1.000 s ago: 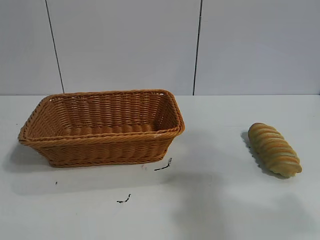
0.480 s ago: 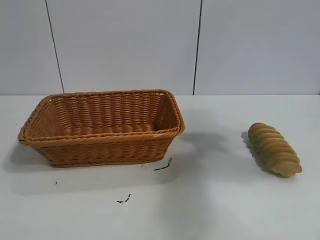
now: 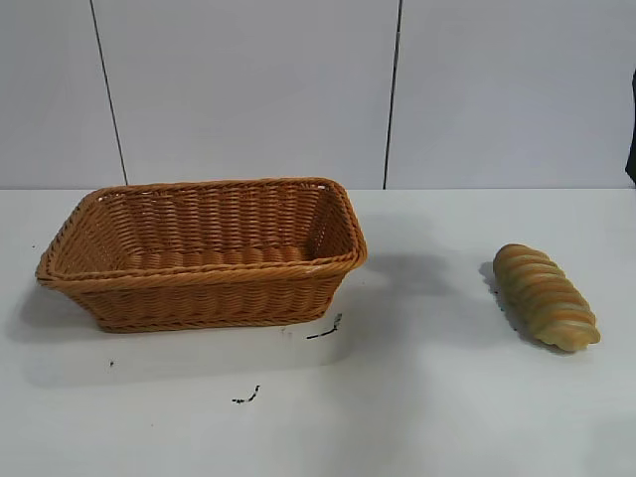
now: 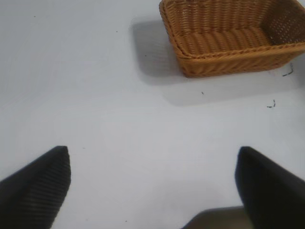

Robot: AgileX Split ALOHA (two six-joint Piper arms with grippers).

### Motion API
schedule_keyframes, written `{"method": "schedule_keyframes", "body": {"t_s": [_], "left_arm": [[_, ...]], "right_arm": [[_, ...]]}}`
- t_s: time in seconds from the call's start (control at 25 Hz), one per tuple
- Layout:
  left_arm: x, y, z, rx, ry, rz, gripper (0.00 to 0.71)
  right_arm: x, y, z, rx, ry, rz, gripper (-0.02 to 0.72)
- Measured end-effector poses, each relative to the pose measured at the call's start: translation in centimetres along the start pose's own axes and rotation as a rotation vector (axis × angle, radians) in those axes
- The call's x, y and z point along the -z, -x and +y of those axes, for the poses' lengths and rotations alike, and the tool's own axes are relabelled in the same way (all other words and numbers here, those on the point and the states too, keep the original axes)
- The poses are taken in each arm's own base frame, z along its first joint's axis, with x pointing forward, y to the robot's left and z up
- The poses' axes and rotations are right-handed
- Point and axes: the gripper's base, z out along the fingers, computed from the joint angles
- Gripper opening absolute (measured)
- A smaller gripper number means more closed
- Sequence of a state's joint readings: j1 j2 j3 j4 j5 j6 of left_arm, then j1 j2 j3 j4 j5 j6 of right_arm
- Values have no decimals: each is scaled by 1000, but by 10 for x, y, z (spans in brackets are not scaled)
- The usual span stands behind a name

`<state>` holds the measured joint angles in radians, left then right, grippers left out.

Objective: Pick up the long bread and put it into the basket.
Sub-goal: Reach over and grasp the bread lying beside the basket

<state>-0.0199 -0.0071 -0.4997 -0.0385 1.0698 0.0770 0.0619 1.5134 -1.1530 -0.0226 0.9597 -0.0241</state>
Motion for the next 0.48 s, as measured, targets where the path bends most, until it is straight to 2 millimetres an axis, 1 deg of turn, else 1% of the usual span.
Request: {"method": "schedule_keyframes", "body": {"t_s": [0.08,0.24,0.48], "left_arm": [[0,0,0,0,0,0,692],[0,0,0,0,0,0,692],[0,0,0,0,0,0,692]], "right_arm": [[-10,2,-1,2,-10,19,689],[-37,8,0,1,-7,50,689],[-81,20,0,2,-2,87,689]]}}
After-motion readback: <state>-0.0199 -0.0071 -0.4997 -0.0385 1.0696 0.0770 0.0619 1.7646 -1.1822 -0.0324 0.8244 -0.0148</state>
